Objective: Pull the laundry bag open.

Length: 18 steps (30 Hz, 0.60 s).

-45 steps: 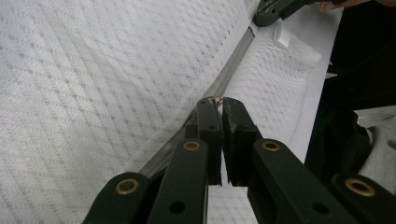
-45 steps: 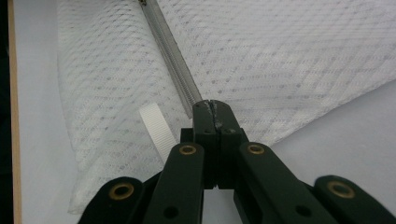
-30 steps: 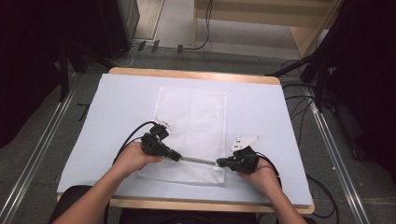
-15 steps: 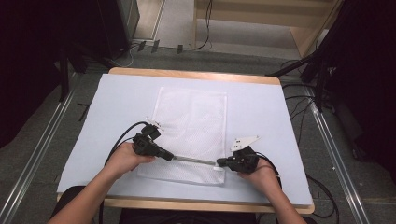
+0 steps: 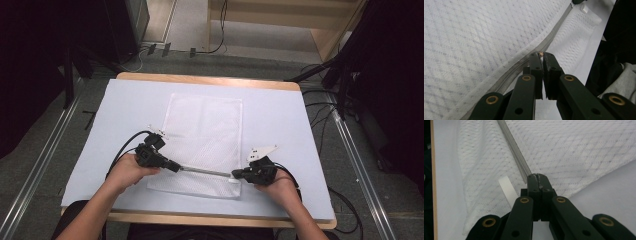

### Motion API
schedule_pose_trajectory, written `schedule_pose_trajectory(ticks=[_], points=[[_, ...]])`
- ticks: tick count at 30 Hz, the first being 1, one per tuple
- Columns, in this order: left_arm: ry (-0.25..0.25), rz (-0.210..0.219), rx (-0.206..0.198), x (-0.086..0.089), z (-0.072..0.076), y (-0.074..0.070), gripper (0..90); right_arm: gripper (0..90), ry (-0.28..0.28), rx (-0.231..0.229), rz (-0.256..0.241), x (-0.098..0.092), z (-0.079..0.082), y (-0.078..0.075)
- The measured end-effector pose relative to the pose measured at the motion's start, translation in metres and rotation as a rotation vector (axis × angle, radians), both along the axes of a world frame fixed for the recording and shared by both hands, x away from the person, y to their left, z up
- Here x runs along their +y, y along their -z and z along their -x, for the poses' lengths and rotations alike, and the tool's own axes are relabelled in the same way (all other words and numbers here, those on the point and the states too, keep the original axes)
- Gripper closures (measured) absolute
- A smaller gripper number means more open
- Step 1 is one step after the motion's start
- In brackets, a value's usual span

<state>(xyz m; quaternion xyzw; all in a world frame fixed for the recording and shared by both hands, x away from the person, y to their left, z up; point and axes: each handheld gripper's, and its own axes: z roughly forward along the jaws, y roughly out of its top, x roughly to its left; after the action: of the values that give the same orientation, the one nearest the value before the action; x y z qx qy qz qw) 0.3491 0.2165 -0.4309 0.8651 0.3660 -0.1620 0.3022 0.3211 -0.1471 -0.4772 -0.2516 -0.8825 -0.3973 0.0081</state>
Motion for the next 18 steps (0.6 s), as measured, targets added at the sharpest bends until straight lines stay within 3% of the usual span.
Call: schedule_pose_trajectory(ticks=[18], points=[[-0.064, -0.012, -0.009, 0.022, 0.0, -0.001, 88.1, 90.0, -0.007, -0.009, 0.013, 0.001, 0.0, -0.001]])
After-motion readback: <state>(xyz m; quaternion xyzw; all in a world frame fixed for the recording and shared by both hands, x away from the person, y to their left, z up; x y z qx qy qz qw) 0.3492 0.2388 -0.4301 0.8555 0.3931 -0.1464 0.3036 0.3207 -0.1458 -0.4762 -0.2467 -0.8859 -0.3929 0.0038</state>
